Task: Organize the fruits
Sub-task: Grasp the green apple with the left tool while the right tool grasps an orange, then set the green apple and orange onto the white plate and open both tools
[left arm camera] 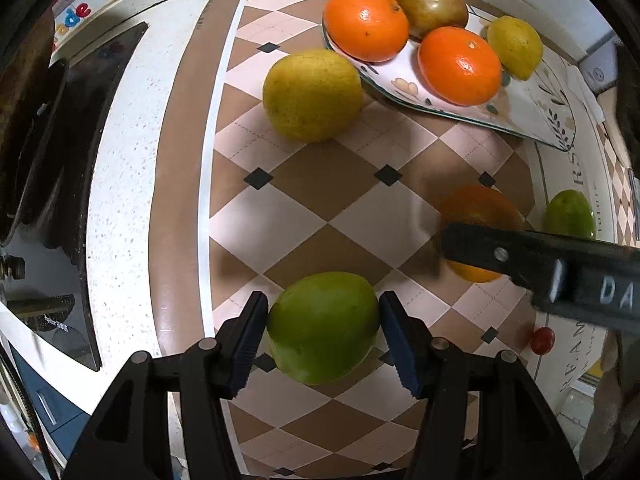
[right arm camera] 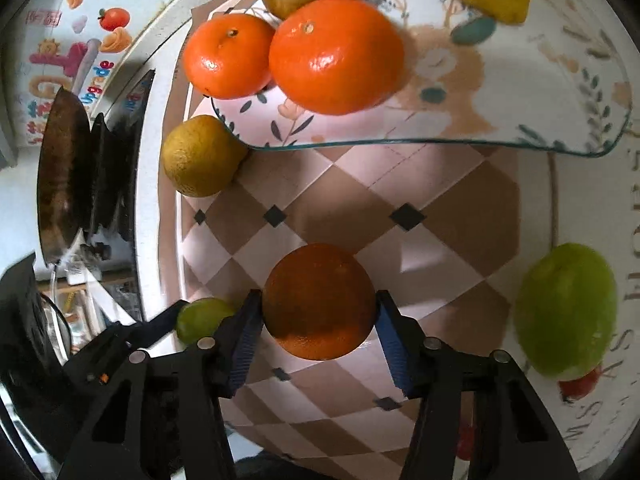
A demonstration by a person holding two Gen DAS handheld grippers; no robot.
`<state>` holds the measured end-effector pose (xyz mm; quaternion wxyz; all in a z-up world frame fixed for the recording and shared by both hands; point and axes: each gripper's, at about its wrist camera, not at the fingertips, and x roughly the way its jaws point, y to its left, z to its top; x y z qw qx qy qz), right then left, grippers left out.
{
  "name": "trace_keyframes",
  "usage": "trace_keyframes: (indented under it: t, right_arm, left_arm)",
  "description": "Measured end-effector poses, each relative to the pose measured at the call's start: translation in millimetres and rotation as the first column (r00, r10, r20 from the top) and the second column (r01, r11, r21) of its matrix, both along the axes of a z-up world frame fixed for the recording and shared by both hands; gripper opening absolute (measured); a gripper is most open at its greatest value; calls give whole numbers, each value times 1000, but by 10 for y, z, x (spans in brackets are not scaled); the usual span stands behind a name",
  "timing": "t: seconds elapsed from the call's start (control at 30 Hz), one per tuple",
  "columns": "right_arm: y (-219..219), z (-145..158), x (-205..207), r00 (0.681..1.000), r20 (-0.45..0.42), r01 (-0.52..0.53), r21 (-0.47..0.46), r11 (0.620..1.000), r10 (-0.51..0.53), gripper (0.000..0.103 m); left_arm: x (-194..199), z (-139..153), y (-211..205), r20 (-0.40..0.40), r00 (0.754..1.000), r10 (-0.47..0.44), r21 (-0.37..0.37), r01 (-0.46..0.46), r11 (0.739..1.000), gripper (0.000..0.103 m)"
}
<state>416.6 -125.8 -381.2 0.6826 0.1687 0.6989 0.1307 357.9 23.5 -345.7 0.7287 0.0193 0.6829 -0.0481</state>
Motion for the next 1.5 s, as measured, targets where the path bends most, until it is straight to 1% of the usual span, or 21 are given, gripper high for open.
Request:
trace_keyframes:
  t: [0.03,0.1,0.13,0.23,0.37,0.43,0.5,0.57,0.63,0.73,0.8,0.83,0.93,1.1,1.2,1.3,1.33,1.37,1.43,1.47,1.5]
  right_arm:
    - [-17,39,-27,1000,15,-14,-41,999,14,58]
    - [-75,73,-78,999,27,-27,-74,997,29,58]
    - [-110,44,-97,999,10,-31,-76,997,32,58]
    - [-200,-8,-122,1000,-3,-7,-32,999,7,58]
    - [-204,43,-143,1000,26,0,-58,998,1,58]
    - [-300,126,-167,998,50,27,-40,999,-25,58]
    - [-407,262,-154,994,81,68,-19,998,-66,58]
    - [-547,430,-126,987,121,107,-1,994,-106,58]
    - [-731,618,-72,975,164,149,15,989,-149,58]
    - [-998,817,61,955,214,205,25,978,-206,58]
    - [-1191,855,212,943,225,247,31,969,-247,58]
    - [-1278,860,279,939,225,259,33,965,-260,58]
    - [-1448,784,491,934,220,283,21,959,-280,58]
    - [-1498,556,732,947,194,265,-27,964,-255,58]
    - [-1475,444,831,955,177,249,-45,968,-237,58]
    - [-1470,387,852,963,146,235,-38,971,-227,58]
    - [-1468,373,856,965,136,234,-44,971,-226,65]
    - [-1464,373,846,966,131,231,-46,972,-223,82]
    - [-1450,414,834,966,138,229,-54,972,-220,97]
    - [-1458,456,821,966,145,225,-81,971,-212,97]
    - [-1447,496,806,968,152,218,-110,970,-200,97]
  left_arm:
    - [12,-6,15,2,1000,-2,0,2,1000,55]
    - [40,-28,31,11,1000,-8,3,8,1000,55]
    - [73,-40,34,12,1000,-10,4,10,1000,55]
    - [86,-35,42,11,1000,-8,4,8,1000,55]
    - [98,-18,45,-5,1000,-4,-3,4,1000,55]
    - [136,23,8,-16,1000,-7,-24,7,1000,55]
    - [228,165,-99,-10,1000,-15,-40,15,999,55]
    - [341,346,-197,5,1000,-24,-80,25,996,54]
    - [468,594,-326,33,999,-28,-134,32,990,54]
    - [737,976,-567,89,994,-60,-193,76,978,53]
    - [1004,1188,-789,128,987,-94,-203,118,972,51]
    - [1135,1213,-847,147,983,-107,-198,135,971,46]
    - [1470,1340,-1116,184,969,-166,-153,195,969,46]
    - [1826,1047,-1399,129,969,-211,-116,226,967,46]
    - [1885,906,-1423,109,970,-219,-97,230,968,46]
    - [1851,783,-1368,91,974,-206,-84,214,973,46]
    - [1837,758,-1360,86,976,-198,-81,205,975,46]
    - [1826,737,-1338,79,979,-188,-78,194,978,47]
    - [1802,695,-1274,64,985,-159,-73,163,984,48]
    - [1786,688,-1233,60,988,-145,-68,149,987,51]
    - [1764,686,-1186,65,989,-129,-70,134,989,57]
